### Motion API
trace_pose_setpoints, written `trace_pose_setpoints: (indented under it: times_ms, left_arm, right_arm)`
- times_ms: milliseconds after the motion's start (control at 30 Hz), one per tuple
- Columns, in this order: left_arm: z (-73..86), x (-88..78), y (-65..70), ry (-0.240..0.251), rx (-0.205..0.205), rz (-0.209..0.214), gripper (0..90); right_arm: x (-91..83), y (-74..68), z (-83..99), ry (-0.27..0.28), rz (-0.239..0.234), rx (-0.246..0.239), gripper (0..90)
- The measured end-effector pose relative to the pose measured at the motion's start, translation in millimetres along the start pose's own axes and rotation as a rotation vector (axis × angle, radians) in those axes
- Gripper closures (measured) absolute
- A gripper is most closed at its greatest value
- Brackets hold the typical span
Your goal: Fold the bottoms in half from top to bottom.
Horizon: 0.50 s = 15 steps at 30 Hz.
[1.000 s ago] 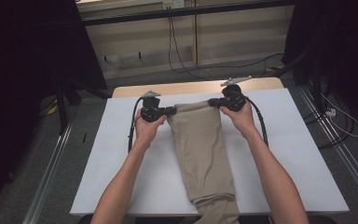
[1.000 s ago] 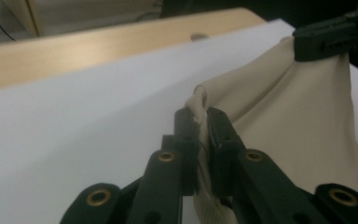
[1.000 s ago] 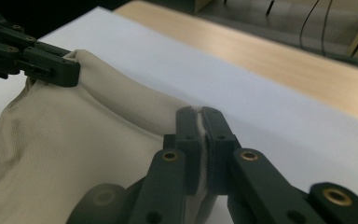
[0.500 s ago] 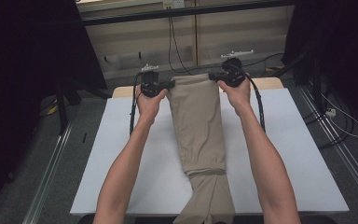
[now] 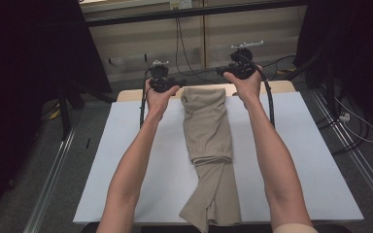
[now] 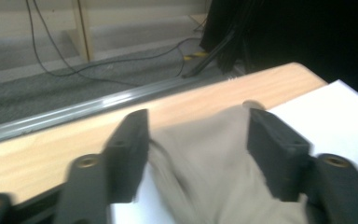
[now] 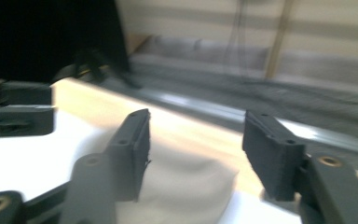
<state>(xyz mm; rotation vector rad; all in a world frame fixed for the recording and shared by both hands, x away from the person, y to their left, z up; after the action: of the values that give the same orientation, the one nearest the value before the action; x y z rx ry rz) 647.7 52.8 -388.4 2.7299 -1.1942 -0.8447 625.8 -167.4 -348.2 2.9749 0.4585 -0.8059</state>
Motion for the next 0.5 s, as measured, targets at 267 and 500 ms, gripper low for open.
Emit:
trace_pose_setpoints:
  times_ms: [267,500]
  left_arm:
    - [40.8,-32.5,26.9,-0.005,0.063,0.039,21.5]
    - [89.9,-64.3,58.8,-0.039,0.125,0.094,16.1]
  right_arm:
    - [-32.7,-33.4,57.5,-0.038,-0.127,-0.102,43.3]
    - [-86.9,-81.4,132.5,-0.089,-0.299,-0.208,50.4]
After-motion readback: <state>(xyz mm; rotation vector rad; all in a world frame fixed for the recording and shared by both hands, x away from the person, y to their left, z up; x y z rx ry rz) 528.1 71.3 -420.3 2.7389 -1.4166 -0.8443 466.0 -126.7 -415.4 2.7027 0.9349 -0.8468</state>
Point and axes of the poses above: each handheld gripper's, and its own axes: x roughly forward along the jaws, z roughly out of its underside, y roughly to its right, the point moved 7 cm from there along x, roughly forward along the jaws, and after that the axes turned 7 degrees about z, right-handed, at the moved point
